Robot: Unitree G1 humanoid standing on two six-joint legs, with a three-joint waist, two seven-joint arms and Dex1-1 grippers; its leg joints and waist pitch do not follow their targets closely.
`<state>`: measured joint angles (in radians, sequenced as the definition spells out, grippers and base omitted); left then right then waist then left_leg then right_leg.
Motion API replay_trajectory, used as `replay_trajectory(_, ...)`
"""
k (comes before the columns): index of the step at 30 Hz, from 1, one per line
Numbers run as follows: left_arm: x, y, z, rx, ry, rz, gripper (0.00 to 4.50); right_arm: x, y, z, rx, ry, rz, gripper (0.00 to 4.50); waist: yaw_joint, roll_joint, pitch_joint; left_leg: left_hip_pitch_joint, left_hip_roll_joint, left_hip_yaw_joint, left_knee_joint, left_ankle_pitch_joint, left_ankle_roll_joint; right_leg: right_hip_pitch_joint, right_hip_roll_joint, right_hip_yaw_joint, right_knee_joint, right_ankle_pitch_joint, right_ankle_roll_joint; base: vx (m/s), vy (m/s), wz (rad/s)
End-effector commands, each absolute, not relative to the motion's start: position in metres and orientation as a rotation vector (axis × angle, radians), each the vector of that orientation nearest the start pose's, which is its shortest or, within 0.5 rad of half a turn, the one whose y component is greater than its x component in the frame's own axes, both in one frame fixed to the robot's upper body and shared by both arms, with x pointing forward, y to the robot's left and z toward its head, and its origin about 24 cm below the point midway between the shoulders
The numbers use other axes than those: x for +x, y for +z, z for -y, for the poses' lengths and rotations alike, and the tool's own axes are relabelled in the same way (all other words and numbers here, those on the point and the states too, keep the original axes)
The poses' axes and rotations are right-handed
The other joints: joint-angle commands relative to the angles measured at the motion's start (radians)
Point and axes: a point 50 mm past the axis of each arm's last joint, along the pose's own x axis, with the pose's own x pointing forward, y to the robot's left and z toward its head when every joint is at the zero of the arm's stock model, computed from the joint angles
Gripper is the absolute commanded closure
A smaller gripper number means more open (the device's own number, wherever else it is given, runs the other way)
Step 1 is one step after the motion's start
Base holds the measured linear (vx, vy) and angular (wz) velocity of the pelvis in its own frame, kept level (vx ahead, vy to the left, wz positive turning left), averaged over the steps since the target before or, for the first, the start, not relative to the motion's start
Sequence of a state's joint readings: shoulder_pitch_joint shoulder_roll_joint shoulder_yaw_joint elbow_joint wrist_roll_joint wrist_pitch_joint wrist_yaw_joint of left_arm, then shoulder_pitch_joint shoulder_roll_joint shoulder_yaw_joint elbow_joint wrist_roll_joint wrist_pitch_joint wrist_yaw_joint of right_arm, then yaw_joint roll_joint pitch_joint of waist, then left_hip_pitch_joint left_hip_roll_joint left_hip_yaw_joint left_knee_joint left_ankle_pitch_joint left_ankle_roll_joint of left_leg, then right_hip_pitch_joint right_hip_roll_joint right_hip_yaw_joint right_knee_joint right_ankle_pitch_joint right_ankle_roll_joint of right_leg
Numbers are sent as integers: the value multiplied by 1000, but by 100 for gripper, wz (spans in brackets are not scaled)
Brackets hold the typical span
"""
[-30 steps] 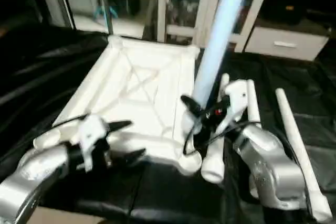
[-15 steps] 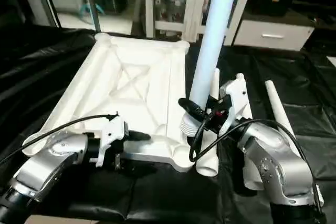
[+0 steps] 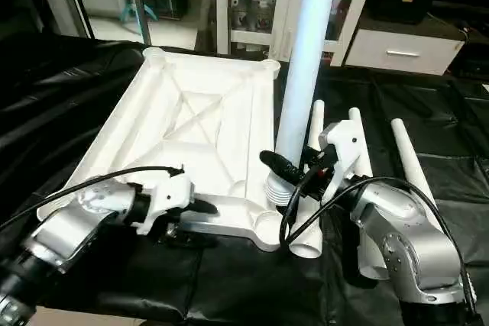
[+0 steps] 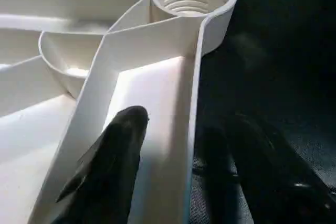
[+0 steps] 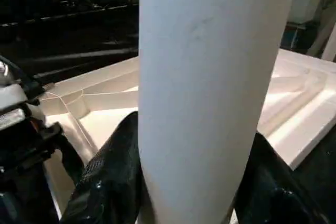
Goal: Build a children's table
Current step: Insert table leg to table base
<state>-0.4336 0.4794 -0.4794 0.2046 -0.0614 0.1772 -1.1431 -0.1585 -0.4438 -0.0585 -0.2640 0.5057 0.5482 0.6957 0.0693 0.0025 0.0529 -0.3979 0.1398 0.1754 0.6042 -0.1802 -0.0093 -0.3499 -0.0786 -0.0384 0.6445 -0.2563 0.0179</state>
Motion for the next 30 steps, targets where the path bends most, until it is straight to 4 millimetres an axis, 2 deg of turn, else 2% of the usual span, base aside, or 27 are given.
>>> replay_trajectory(1,274,49,-108,537,-1479,-410,201,257,121,172,46,834,-100,265,4,5,-57,37,95,-37,-89,-249,-33,9,-88,45,-83,-44,-244,0,0,0)
replay_trajectory(7,278,47,-107,575,-1471,-414,244,256,121,171,46,840,-98,265,10,6,-57,38,96,-37,-90,-254,-32,8,-88,44,-83,-40,-246,0,0,0)
replay_trajectory(9,280,47,-108,601,-1471,-425,254,256,120,171,45,840,-97,265,16,6,-55,40,96,-37,-90,-268,-37,7,-91,46,-86,-68,-242,0,0,0)
replay_trajectory(10,280,46,-109,617,-1474,-428,282,256,120,170,45,840,-97,265,19,5,-54,40,97,-37,-92,-277,-41,6,-92,47,-88,-88,-236,0,0,0)
replay_trajectory(11,280,46,-109,630,-1478,-431,282,256,120,170,44,841,-97,265,19,5,-54,41,97,-37,-92,-281,-43,5,-92,47,-89,-96,-234,0,0,0)
replay_trajectory(15,280,46,-111,670,-1498,-443,317,257,120,169,43,843,-94,265,18,5,-52,41,98,-41,-96,-316,-61,3,-93,48,-93,-151,-220,0,0,0)
replay_trajectory(20,280,45,-112,702,-1519,-461,346,258,121,169,42,845,-90,265,17,5,-52,41,98,-41,-98,-322,-67,1,-94,49,-94,-159,-215,0,0,0)
replay_trajectory(24,281,45,-109,712,-1534,-462,381,259,121,169,41,846,-87,265,17,6,-51,41,97,-40,-98,-320,-66,1,-94,49,-94,-153,-218,0,0,0)
replay_trajectory(25,281,44,-108,721,-1537,-469,407,259,122,168,42,845,-84,265,18,9,-51,41,98,-41,-98,-324,-68,0,-94,49,-94,-157,-219,0,0,0)
replay_trajectory(26,281,43,-108,724,-1538,-472,407,259,122,168,42,844,-83,265,17,8,-51,41,98,-41,-98,-327,-69,-1,-94,49,-95,-160,-218,0,0,0)
replay_trajectory(30,283,40,-109,702,-1490,-503,437,261,122,166,52,833,-73,265,18,8,-50,41,98,-41,-99,-339,-74,-1,-95,50,-96,-176,-217,0,0,0)
